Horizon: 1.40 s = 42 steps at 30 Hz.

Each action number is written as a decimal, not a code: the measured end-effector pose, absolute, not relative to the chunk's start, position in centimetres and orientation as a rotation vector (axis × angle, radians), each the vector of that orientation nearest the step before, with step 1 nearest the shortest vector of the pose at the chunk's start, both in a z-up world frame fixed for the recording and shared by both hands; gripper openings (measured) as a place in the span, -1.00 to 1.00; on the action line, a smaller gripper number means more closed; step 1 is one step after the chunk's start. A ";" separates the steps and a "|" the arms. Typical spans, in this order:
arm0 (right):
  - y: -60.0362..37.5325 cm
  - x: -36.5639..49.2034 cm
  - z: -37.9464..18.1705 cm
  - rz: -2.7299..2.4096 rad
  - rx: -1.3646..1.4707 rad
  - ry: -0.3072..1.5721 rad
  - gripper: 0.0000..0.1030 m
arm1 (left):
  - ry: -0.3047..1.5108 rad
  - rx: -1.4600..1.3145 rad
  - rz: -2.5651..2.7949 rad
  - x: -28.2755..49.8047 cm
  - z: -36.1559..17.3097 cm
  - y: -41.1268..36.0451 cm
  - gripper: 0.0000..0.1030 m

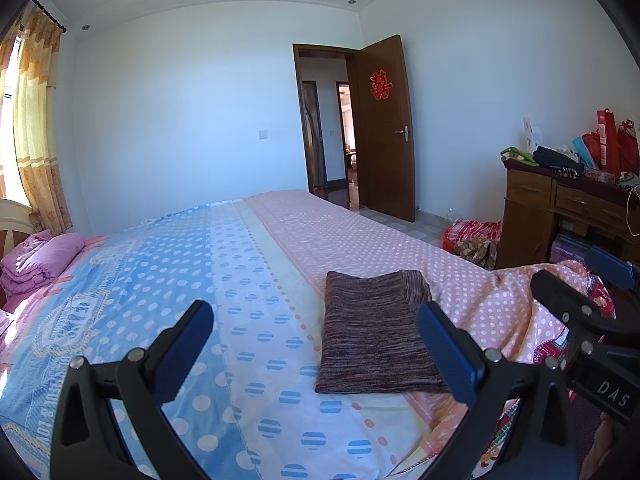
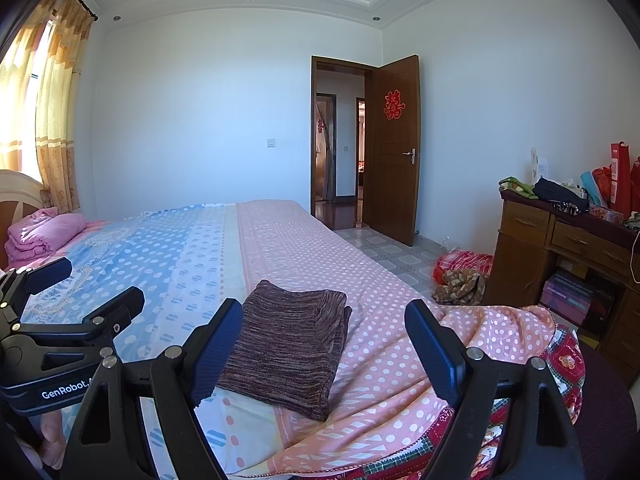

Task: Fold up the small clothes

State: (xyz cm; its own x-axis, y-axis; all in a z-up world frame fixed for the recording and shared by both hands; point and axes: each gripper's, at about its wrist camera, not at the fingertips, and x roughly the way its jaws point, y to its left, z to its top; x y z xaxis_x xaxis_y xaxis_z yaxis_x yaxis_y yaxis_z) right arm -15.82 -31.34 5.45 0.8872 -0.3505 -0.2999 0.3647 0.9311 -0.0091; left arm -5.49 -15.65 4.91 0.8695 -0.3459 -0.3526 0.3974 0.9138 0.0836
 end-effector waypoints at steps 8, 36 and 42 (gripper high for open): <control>-31.3 -15.8 5.5 -0.376 0.052 0.300 0.63 | 0.342 0.154 -0.393 -5.5 4.8 -15.6 1.00; -31.2 -15.9 5.4 -0.379 0.050 0.300 0.63 | 0.354 0.162 -0.395 -5.2 4.5 -15.3 1.00; -31.2 -16.0 5.3 -0.379 0.052 0.305 0.63 | 0.370 0.163 -0.375 -4.7 4.3 -15.2 1.00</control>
